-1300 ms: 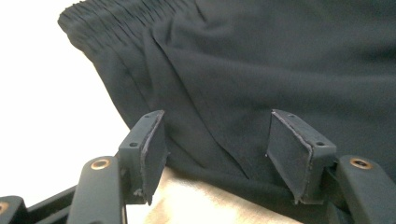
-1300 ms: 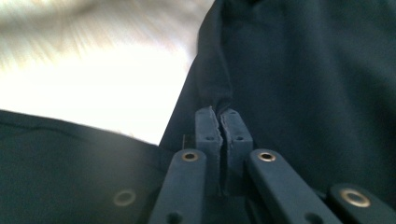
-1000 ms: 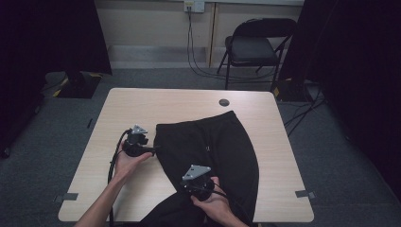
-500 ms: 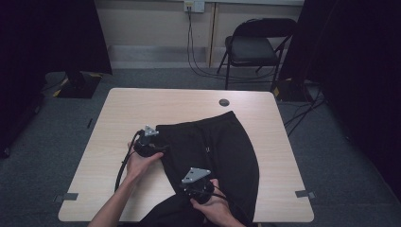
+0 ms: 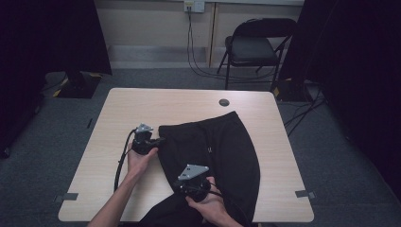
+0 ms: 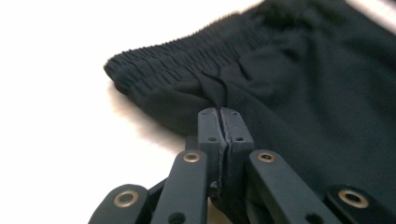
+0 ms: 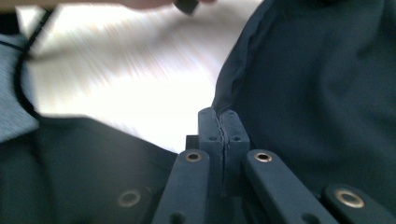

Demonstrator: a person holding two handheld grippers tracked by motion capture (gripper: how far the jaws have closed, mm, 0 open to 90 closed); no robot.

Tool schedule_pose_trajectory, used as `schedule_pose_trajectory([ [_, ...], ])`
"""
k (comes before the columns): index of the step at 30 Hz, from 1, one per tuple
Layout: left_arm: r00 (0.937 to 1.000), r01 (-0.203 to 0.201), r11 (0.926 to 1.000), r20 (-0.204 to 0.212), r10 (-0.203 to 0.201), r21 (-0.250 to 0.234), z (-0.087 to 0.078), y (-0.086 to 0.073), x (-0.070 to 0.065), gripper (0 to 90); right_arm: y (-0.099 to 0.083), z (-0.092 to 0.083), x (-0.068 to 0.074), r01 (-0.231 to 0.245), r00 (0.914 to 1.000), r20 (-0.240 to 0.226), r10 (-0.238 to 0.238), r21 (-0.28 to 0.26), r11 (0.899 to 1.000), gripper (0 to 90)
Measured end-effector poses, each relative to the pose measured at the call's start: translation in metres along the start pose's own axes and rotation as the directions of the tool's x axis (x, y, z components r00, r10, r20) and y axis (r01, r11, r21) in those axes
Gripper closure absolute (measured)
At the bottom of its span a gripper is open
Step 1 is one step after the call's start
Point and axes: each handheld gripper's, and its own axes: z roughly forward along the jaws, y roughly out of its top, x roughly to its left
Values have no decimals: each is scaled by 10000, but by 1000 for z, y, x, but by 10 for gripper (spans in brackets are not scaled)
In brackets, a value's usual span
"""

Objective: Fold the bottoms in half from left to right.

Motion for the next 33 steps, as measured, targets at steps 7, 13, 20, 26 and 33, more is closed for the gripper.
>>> schedule_pose_trajectory([
  [7,9993,242,9980,299,-225,-577,-17,21,2,885,37,-16,8,128,9986,-503,-167,-771,9969,897],
  [13,9993,166,9914,356,-120,-1299,-34,52,2,885,64,-25,12,143,9973,-690,-241,-1387,9902,898],
  [20,9997,42,9812,224,2,-1928,-54,78,0,885,94,-41,15,299,9956,-797,-486,-2209,9748,898],
  [26,9998,-152,9665,64,174,-2561,-79,109,0,886,129,-57,19,424,9939,-842,-712,-3041,9517,899],
  [33,9960,-874,9463,-453,771,-3112,-109,153,-12,886,169,-82,19,365,9923,-920,-834,-4261,9039,899],
])
